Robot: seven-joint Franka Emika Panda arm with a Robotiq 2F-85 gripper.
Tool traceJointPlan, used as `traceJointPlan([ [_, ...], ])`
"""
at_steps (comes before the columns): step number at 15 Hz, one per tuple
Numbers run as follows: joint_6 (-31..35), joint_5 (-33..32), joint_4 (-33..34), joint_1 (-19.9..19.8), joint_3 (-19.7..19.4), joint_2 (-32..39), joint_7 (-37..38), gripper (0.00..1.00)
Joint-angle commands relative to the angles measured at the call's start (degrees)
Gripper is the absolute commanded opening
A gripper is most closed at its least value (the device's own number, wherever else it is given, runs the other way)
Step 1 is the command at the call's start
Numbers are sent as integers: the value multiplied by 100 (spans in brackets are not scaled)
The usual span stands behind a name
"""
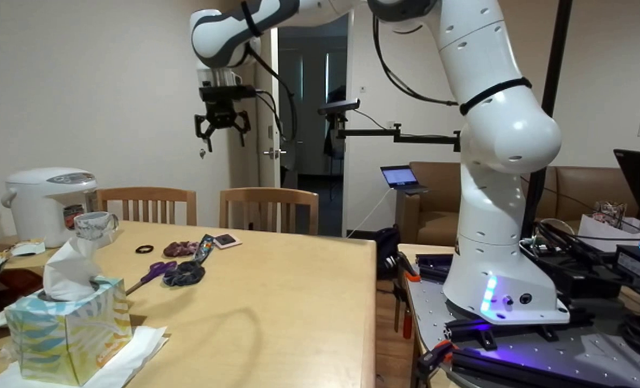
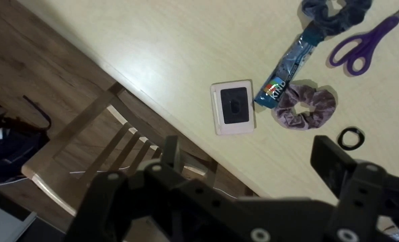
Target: Move the gray scrunchie to the middle of the table
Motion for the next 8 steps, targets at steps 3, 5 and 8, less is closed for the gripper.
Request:
traceJointPlan([
  [3,219,-309,-1366,-81,233,-1220,-1404,100],
  [5,371,-205,-1633,-133,303,-1468,-1969,100],
  [8,733,-9,-2040,-185,403,-1747,-2780,100],
])
